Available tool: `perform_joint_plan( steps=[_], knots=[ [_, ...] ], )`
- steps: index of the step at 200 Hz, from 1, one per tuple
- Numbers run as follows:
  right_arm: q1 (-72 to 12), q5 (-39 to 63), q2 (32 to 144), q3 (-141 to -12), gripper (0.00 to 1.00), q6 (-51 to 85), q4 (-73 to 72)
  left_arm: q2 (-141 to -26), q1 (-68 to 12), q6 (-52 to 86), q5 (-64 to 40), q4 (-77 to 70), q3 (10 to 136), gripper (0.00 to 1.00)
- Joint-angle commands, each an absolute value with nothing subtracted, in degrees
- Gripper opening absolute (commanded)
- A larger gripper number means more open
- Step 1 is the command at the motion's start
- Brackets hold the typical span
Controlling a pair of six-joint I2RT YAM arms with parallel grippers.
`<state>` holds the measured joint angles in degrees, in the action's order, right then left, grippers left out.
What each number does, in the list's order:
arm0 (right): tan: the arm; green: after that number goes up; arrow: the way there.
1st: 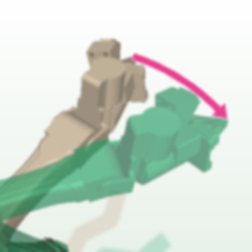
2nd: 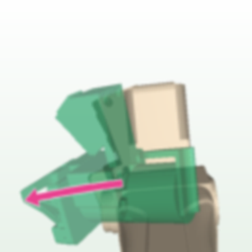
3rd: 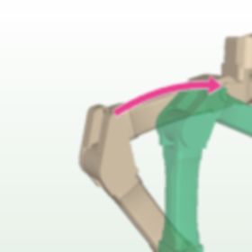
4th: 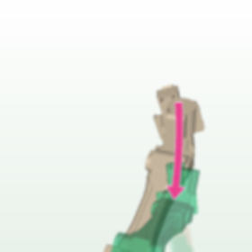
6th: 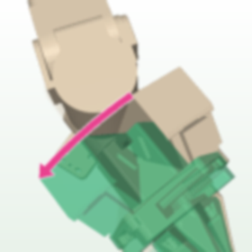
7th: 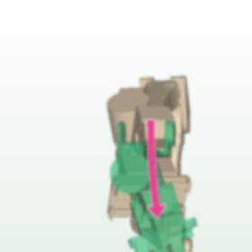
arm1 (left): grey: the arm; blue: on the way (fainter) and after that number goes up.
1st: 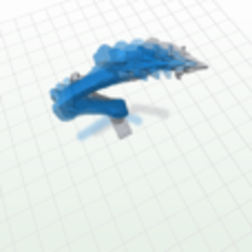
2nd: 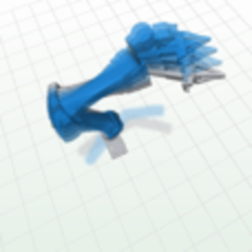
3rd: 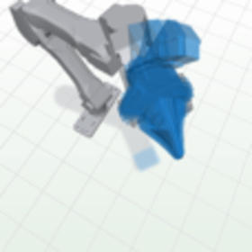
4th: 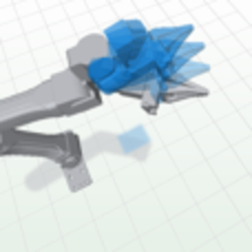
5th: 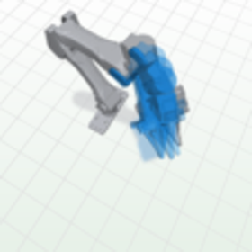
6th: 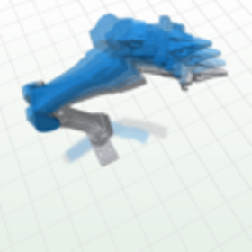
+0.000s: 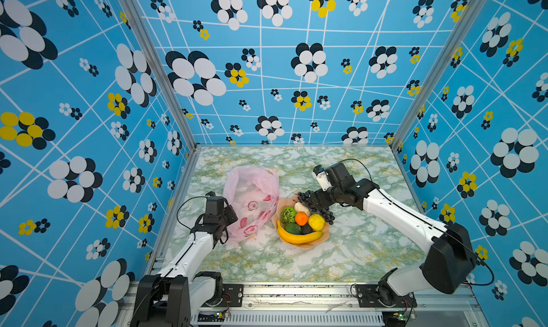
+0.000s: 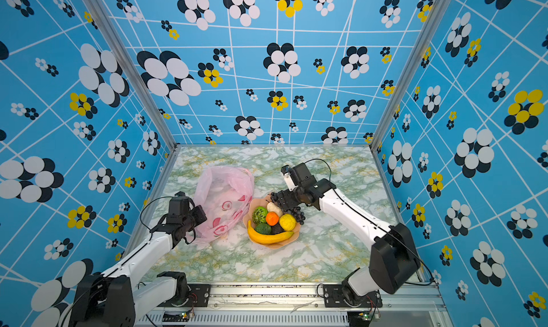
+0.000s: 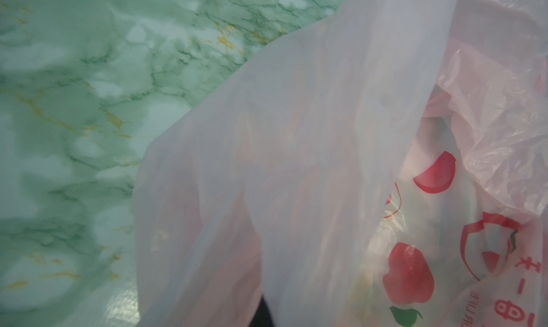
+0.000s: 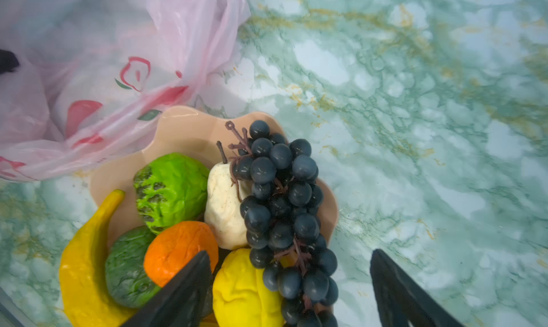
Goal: Take fruits out of the plastic bag
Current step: Move the plastic bag to the top-center of the table.
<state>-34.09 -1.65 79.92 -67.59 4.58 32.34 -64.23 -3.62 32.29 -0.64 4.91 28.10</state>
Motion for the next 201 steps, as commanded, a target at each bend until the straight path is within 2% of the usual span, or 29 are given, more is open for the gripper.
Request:
perform_joint_plan(
  steps=[1, 32, 57, 96, 123, 169, 194, 201],
  knots=[
    [-33.8, -5.8, 72.5, -64.4, 0.87, 11.2, 32.9, -68.2, -5.5, 35.5, -1.0, 4.4, 34.0, 0.00],
    [-33.8, -4.3, 63.7, -58.4, 0.86, 15.8, 30.4, -78.4, -7.1, 40.3, -2.3, 1.3, 44.5, 0.00],
    [-33.8, -6.2, 59.2, -54.8, 0.86, 18.0, 30.6, -89.6, -10.6, 40.2, -5.0, 0.7, 57.8, 0.00],
    [-33.7, -12.5, 52.7, -48.1, 0.86, 26.2, 29.8, -106.9, -17.5, 35.3, -8.4, 12.1, 84.5, 0.00],
    [-33.7, -13.2, 48.3, -43.5, 0.85, 33.7, 30.0, -117.8, -20.7, 31.6, -10.2, 22.1, 101.5, 0.00],
    [-34.7, -4.6, 42.7, -35.5, 0.86, 44.2, 28.6, -129.8, -22.4, 27.3, -9.4, 32.6, 119.3, 0.00],
    [-40.5, -5.7, 43.5, -34.3, 0.90, 46.5, 29.9, -134.8, -22.1, 24.4, -7.2, 37.4, 126.9, 0.00],
    [-42.5, -6.7, 43.7, -33.9, 0.91, 47.6, 30.1, -136.1, -22.0, 23.7, -6.7, 38.6, 129.0, 0.03]
  ],
)
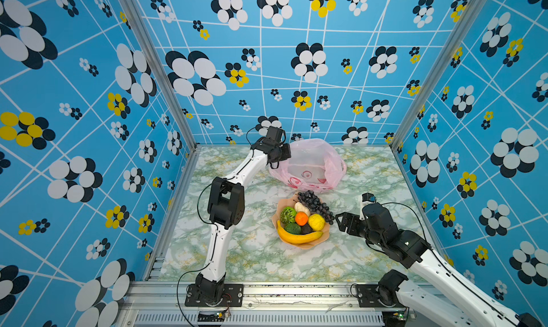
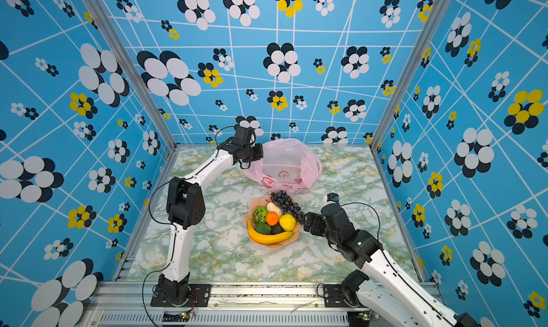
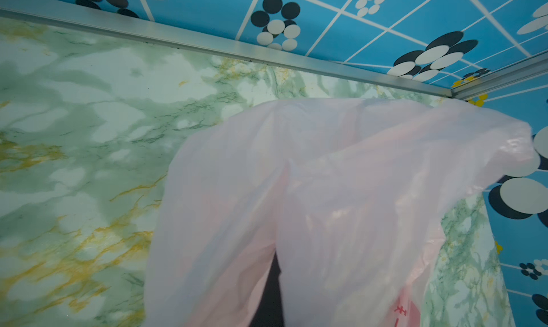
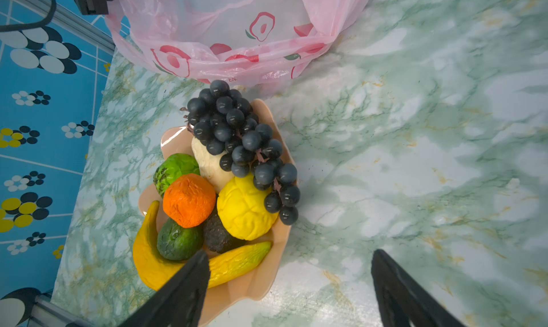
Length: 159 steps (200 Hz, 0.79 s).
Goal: Take fruits out of the plastic bag
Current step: Move the plastic bag to the top-center of the table, then move the plate to the center of the table.
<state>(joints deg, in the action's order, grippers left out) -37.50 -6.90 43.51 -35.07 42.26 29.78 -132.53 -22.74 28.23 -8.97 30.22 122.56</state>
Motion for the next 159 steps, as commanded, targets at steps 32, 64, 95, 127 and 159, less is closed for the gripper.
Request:
perform_joint_plan(
  steps=[32, 64, 95, 127, 159],
  knots=[
    [-48.4, -6.6, 44.2, -30.5, 0.92, 54.4, 26.5, -141.5, -21.5, 21.4, -6.8, 45.3, 138.6, 0.32],
    [-52.4, -8.2, 45.5, -27.8, 0.91, 62.4, 22.3, -139.8, -21.5, 20.3, -5.7, 48.8, 140.5, 0.67],
    [-55.9, -11.2, 47.7, -27.5, 0.91, 68.7, 19.0, -135.1, -21.5, 20.2, -3.7, 52.6, 139.2, 0.87],
    [-59.4, -16.2, 48.1, -26.6, 0.91, 75.7, 16.8, -122.6, -21.4, 21.6, -3.0, 48.1, 124.8, 0.99],
    [-62.5, -19.7, 50.1, -26.4, 0.92, 81.3, 14.7, -107.4, -20.7, 24.2, -2.7, 38.9, 104.6, 0.99]
  ],
)
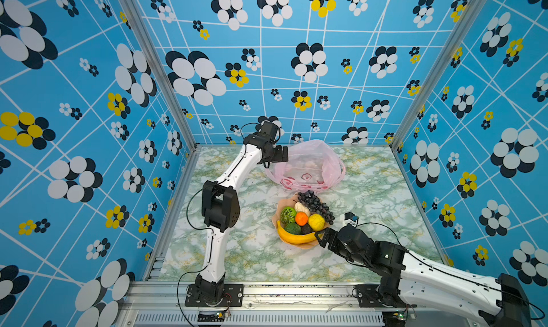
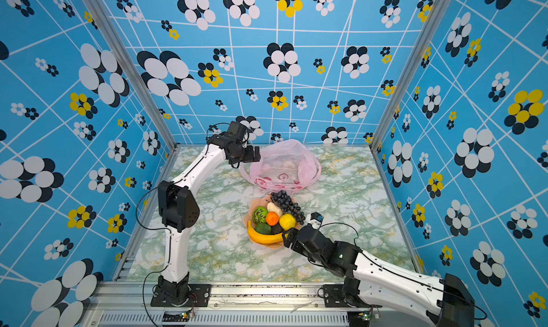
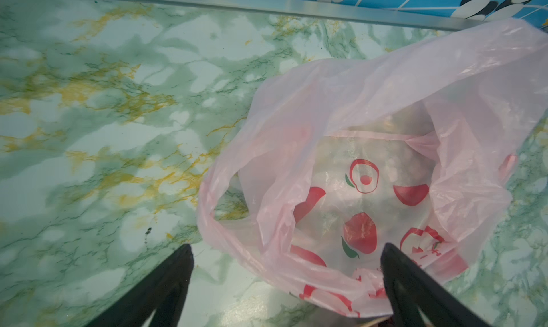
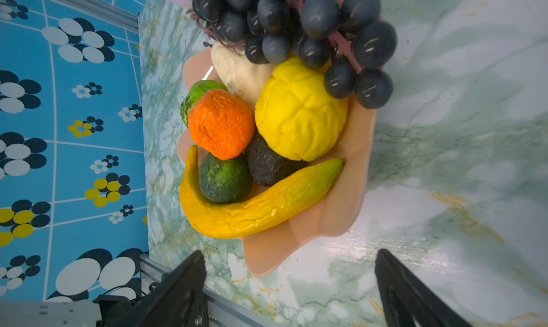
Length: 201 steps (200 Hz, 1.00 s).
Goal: Take fruits out of the plastic bag
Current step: Move the plate to the center of the table.
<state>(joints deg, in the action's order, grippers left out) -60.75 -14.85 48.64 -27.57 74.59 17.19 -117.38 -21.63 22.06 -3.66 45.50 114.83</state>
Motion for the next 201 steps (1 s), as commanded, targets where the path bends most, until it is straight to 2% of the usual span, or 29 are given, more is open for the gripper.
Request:
perform_joint_plan(
  steps=[1, 29, 57, 94, 134, 201],
  knots=[
    [-62.6, -19.8, 50.2, -26.4, 0.92, 81.5, 14.7, -106.9, -20.6, 24.3, -2.7, 38.6, 103.9, 0.99],
    [-64.1, -20.6, 53.0, -25.1, 0.93, 85.5, 9.7, -94.5, -19.3, 27.2, -1.3, 30.9, 86.3, 0.99],
    [-64.6, -20.1, 57.7, -24.8, 0.98, 86.5, 2.6, -82.2, -17.8, 29.3, 0.5, 22.5, 68.9, 0.99],
    [-64.6, -18.6, 65.4, -23.8, 0.99, 89.0, -8.0, -71.6, -15.4, 30.2, 1.5, 17.9, 53.8, 0.99],
    [-64.3, -18.7, 71.5, -25.2, 0.97, 88.5, -14.3, -66.1, -12.0, 29.5, 0.9, 15.6, 44.7, 0.99],
    [-60.5, -16.4, 76.4, -24.9, 0.93, 86.8, -22.2, -66.2, -10.1, 28.8, 0.7, 13.5, 40.5, 0.99]
  ],
)
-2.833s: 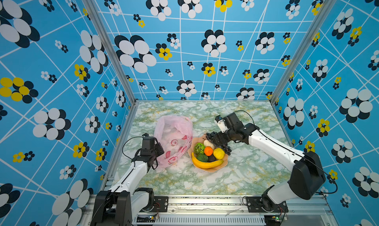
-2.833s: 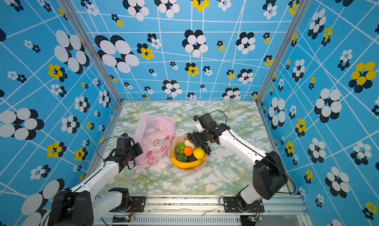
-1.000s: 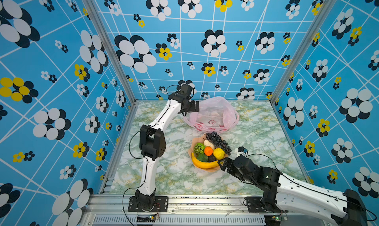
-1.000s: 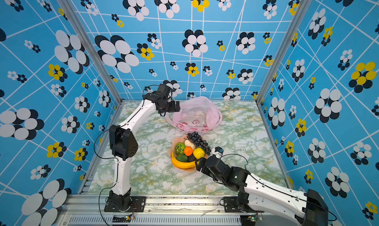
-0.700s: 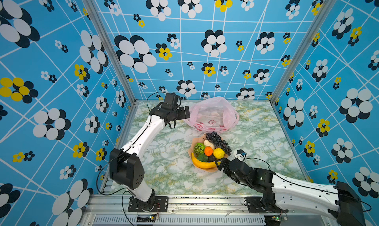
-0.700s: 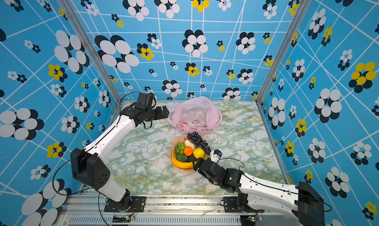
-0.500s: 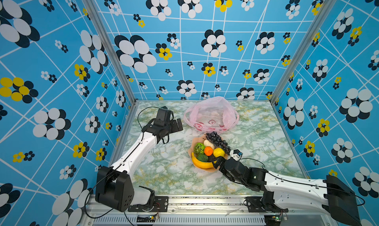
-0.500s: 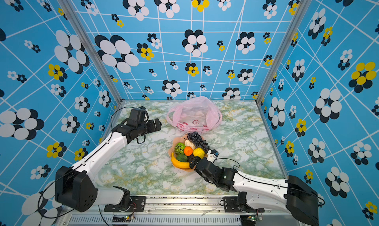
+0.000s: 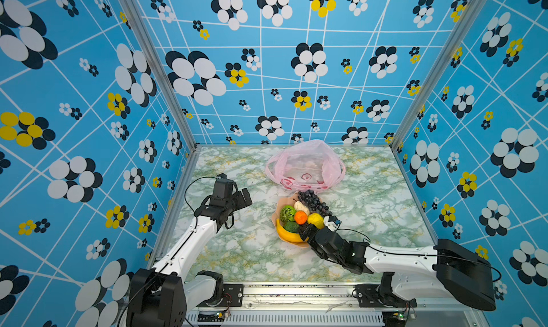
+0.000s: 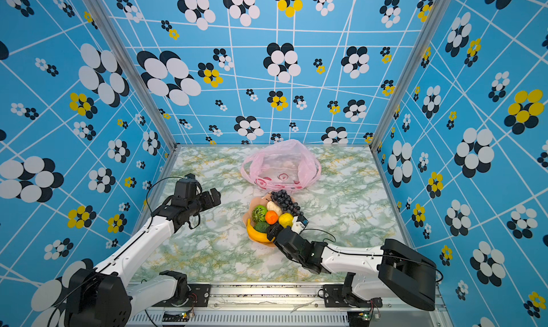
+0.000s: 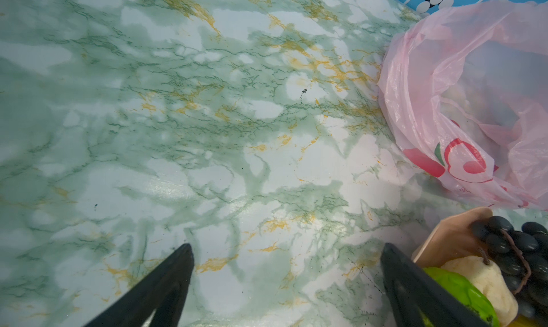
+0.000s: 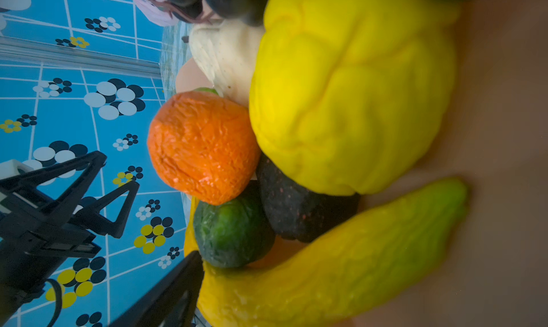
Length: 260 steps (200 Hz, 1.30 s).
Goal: Take fruits out of the plastic bag
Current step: Move the plate to the center of the table.
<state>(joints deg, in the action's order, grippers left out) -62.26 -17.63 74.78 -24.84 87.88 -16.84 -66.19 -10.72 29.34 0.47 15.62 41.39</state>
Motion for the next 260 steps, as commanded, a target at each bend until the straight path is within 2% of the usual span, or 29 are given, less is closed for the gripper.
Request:
perform_joint_plan(
  steps=[1, 110, 157, 218, 239, 260],
  knots=[
    [-60.5, -16.3, 76.5, -25.0, 0.93, 86.7, -22.3, -66.3, -10.1, 28.7, 0.8, 13.4, 40.4, 0.99],
    [-53.2, -8.7, 83.0, -30.0, 0.93, 81.1, -27.3, -65.7, -9.5, 28.7, 2.0, 13.0, 38.5, 0.99],
    [-52.9, -8.4, 81.6, -29.2, 0.98, 80.6, -23.9, -65.0, -9.4, 29.0, 3.2, 13.1, 37.9, 0.99],
    [-52.9, -5.2, 75.3, -27.2, 0.99, 77.6, -17.9, -65.5, -9.4, 29.5, 5.0, 12.7, 38.3, 0.99],
    [-53.0, -2.0, 70.9, -24.3, 0.99, 76.1, -16.6, -67.0, -9.2, 29.6, 6.8, 12.5, 39.2, 0.99],
    [-53.0, -3.1, 64.5, -20.8, 0.99, 75.5, -10.6, -68.7, -9.1, 29.5, 7.3, 11.5, 40.0, 0.99]
  ],
)
